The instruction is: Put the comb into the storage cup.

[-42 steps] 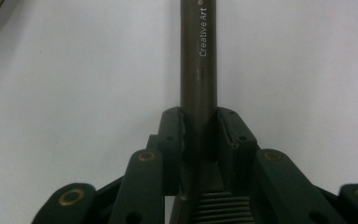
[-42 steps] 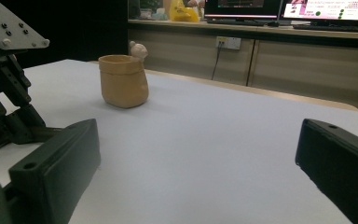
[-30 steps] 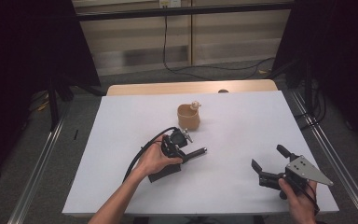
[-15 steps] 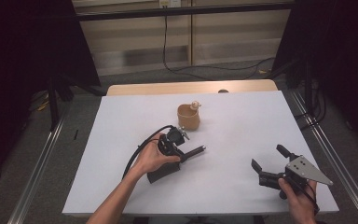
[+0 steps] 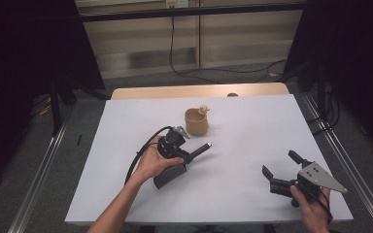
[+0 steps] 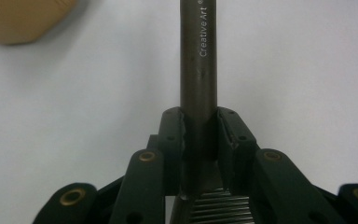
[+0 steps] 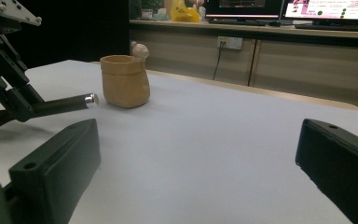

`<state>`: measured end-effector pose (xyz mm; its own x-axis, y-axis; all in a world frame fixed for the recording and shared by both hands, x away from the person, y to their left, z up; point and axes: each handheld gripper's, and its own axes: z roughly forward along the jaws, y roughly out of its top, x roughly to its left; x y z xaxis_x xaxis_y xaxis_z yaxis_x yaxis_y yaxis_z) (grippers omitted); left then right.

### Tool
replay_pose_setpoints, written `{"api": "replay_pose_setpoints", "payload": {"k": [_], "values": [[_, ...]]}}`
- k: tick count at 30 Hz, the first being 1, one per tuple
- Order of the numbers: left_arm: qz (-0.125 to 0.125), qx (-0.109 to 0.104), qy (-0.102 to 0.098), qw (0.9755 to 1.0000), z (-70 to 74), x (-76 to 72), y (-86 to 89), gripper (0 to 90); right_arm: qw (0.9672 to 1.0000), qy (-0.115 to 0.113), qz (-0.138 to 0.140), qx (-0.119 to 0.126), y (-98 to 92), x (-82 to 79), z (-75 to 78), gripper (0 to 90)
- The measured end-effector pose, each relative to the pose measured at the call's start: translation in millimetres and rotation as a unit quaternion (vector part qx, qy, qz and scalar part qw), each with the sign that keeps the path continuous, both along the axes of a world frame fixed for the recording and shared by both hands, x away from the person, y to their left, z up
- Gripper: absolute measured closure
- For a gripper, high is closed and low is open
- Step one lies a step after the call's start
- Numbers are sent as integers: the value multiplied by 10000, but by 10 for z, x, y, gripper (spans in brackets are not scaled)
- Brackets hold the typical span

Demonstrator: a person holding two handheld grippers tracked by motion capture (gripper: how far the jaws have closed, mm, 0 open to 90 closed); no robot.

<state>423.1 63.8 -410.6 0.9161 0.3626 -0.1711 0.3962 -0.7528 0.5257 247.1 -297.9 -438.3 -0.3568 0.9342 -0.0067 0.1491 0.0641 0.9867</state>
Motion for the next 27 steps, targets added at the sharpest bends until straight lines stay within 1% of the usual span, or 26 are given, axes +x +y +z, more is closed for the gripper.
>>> {"api": "replay_pose_setpoints", "payload": {"k": [1,2,3,5,7,9,11,12,15,18,19,20,21,23,25,26,27], "values": [[34,-83,-8,10000,11,1,13,732,10000,-6,5,0,1,1,0,0],[52,-117,-66,9999,42,-1,39,731,10000,-6,7,-1,2,0,0,0],[52,-117,-66,9999,42,-1,39,732,10000,-7,10,2,3,0,0,0],[155,-242,-76,9996,66,-3,63,732,10000,-6,11,4,3,-2,0,0],[170,-293,-102,9994,80,5,90,731,10000,-5,-9,13,2,-2,1,0],[282,-341,-136,9989,85,-2,109,731,10000,-11,-2,26,-1,-1,2,0],[341,-376,-163,9986,89,-10,134,731,10000,-12,-13,25,-1,1,2,0],[345,-386,-210,9984,94,-13,152,731,10000,-13,-17,28,0,0,2,0],[438,-526,-271,9973,127,-27,223,731,10000,-19,-17,24,0,-3,4,0],[584,-773,-339,9947,162,-48,308,731,10000,-37,-4,61,-3,-3,5,0],[590,-853,-438,9936,171,-61,350,731,10000,-60,20,58,-3,-6,5,0],[611,-920,-490,9927,169,-68,368,731,10000,-61,17,50,-3,-5,4,0],[611,-920,-490,9927,169,-68,368,732,10000,-61,17,50,-3,-5,4,0],[589,-1052,-541,9912,170,-78,412,731,10000,-40,1,59,-8,-3,6,0],[544,-1078,-606,9908,169,-100,452,731,9999,-52,-17,99,-11,0,7,0],[579,-1107,-677,9898,169,-128,501,731,9999,-58,-19,114,-12,4,8,0],[579,-1107,-677,9898,169,-128,501,731,9999,-58,-19,114,-12,4,8,0]]}}
